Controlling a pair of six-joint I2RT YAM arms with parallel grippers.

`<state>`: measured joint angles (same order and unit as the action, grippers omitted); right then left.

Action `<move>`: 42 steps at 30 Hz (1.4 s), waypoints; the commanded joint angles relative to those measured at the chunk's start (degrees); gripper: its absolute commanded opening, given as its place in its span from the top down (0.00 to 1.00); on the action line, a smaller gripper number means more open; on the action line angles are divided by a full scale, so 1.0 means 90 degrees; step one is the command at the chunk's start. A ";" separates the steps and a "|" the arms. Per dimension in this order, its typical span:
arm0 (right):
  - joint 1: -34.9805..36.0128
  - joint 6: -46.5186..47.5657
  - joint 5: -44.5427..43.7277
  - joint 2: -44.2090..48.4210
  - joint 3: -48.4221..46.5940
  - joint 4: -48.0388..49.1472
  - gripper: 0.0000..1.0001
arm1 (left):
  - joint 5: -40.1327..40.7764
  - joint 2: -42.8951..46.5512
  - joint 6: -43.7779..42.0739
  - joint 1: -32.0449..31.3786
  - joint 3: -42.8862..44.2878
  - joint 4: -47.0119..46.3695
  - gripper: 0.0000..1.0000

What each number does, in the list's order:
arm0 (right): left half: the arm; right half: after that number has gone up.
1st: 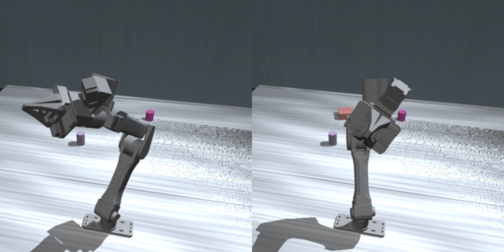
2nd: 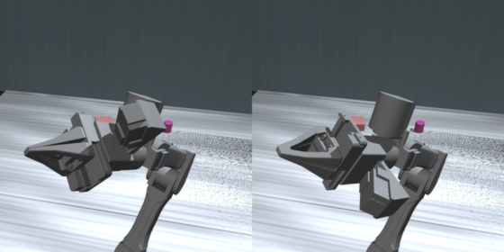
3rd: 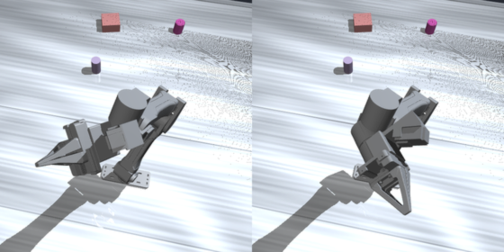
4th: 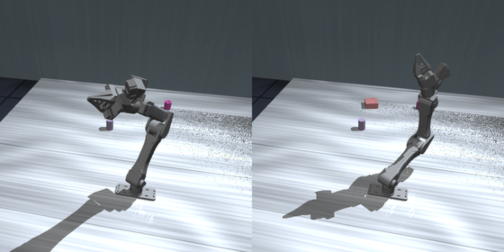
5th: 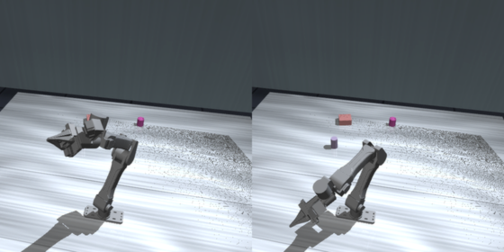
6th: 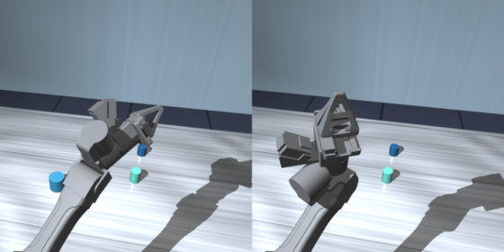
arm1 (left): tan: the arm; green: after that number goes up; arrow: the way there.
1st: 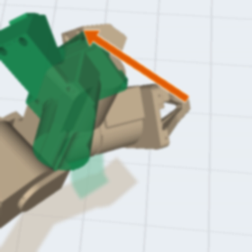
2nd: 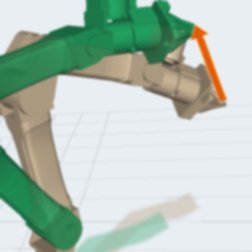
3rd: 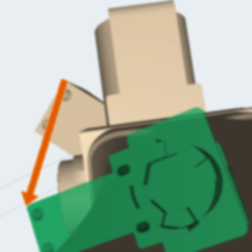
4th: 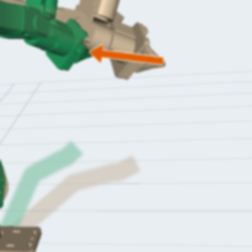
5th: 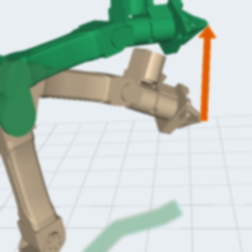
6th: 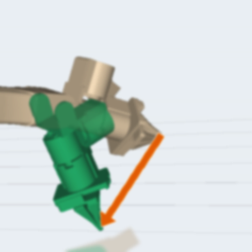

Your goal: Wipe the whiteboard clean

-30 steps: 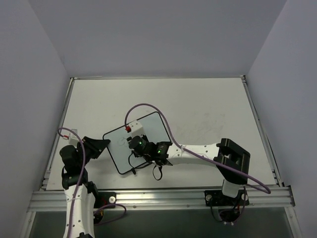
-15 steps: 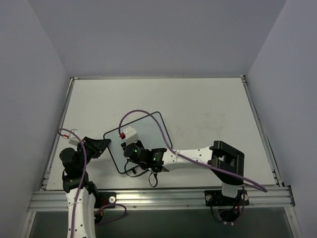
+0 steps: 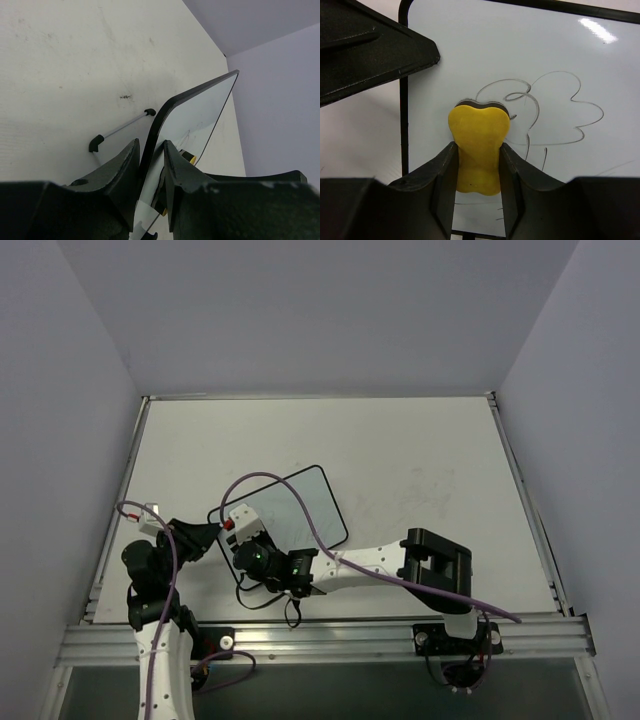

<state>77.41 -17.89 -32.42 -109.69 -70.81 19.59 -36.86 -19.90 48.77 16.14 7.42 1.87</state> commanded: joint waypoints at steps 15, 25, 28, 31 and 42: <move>-0.0046 -0.0239 -0.0460 -0.0146 -0.0414 -0.0205 0.81 | -0.0191 0.0073 -0.0146 -0.0006 0.0172 0.0164 0.68; -0.0192 -0.0170 -0.0538 -0.0137 -0.0287 0.0020 1.00 | -0.0162 0.0102 -0.0165 -0.0016 0.0201 0.0222 0.68; -0.0280 -0.0131 -0.0606 -0.0010 -0.0141 0.0137 1.00 | -0.0172 0.0102 -0.0175 -0.0006 0.0201 0.0241 0.69; -0.0485 -0.0170 -0.0597 0.0205 0.0103 0.0225 1.00 | -0.0162 0.0141 -0.0175 -0.0006 0.0201 0.0271 0.69; -0.1315 -0.0502 -0.0323 0.0986 0.1021 0.0352 1.00 | -0.0143 0.0141 -0.0214 -0.0006 0.0230 0.0310 0.69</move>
<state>67.88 -21.45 -32.58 -102.28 -63.33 23.40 -36.73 -19.11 47.55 16.14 7.44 2.98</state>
